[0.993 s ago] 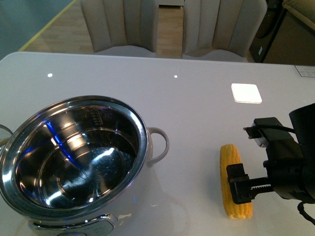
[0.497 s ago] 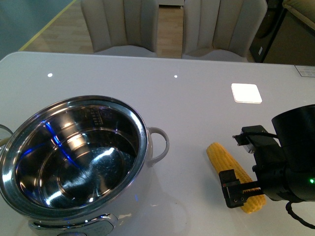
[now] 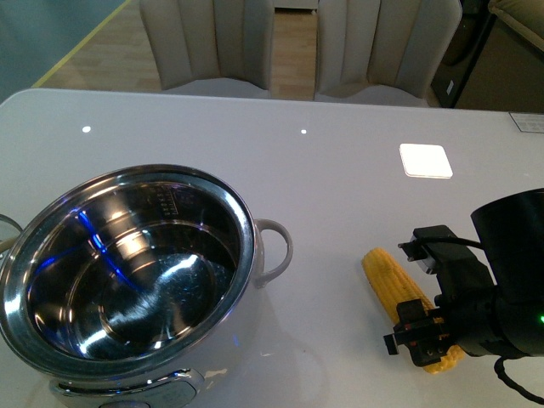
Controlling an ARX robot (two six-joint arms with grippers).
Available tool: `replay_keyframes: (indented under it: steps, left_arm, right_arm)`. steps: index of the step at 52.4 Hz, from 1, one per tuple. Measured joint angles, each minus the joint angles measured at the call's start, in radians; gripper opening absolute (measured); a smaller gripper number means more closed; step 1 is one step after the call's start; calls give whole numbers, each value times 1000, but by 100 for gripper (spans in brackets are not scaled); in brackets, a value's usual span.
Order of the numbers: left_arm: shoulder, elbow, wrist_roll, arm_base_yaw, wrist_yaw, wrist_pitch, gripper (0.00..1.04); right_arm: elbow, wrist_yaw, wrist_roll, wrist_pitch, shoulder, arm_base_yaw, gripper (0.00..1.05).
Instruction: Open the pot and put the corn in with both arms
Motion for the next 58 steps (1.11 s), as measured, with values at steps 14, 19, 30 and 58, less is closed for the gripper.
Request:
replay_keyframes:
  steps: [14,19,30,58]
  left_arm:
    - [0,0,0,0,0,0,98]
    - [0,0,0,0,0,0,98]
    - [0,0,0,0,0,0,98]
    - [0,0,0,0,0,0,98]
  right_arm:
    - [-66,-68,-38,-33,-157,-13,30]
    - [-73,-110,-37,-68,-273,-6,28]
    - [-42,-160,23,-125,-437,59,25]
    - [232,-193,313,-165,-335,354,23]
